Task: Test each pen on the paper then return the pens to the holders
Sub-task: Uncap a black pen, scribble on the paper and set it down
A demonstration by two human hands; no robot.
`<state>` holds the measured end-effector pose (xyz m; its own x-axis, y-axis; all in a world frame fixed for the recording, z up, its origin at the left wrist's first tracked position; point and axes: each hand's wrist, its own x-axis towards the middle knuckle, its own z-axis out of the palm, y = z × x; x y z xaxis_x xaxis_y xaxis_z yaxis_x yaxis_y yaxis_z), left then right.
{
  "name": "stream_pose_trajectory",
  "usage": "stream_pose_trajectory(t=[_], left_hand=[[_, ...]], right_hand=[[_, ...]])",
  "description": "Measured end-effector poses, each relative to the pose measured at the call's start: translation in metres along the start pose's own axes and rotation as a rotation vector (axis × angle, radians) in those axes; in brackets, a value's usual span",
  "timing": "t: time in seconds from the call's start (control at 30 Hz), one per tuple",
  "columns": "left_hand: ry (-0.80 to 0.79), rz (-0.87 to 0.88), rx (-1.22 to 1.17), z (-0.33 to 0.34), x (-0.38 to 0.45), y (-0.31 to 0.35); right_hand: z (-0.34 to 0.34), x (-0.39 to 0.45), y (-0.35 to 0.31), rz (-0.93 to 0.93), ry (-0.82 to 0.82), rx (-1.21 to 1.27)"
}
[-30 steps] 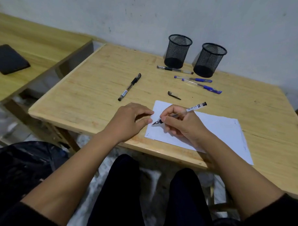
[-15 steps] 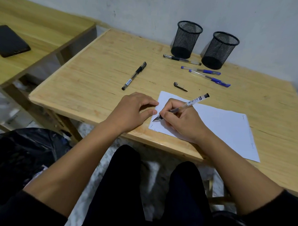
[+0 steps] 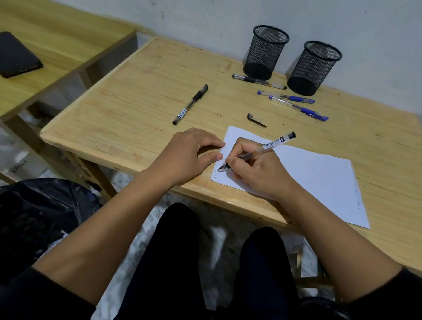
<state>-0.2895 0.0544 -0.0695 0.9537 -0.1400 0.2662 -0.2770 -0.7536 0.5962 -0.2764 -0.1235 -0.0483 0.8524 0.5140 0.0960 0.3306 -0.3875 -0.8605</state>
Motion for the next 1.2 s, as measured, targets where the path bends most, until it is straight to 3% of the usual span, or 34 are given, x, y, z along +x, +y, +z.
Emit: stream_pose_trajectory(t=[0.87,1.2], left_hand=[[-0.004,-0.015,0.009,-0.0002,0.0001,0.0009],[-0.014,-0.025,0.026,-0.0008,-0.0003,0.0026]], right_hand=[[0.0017,-0.0003,0.0023,-0.027,0.043,-0.062],[0.0009,-0.0024,-0.0036,0.039,0.071,0.056]])
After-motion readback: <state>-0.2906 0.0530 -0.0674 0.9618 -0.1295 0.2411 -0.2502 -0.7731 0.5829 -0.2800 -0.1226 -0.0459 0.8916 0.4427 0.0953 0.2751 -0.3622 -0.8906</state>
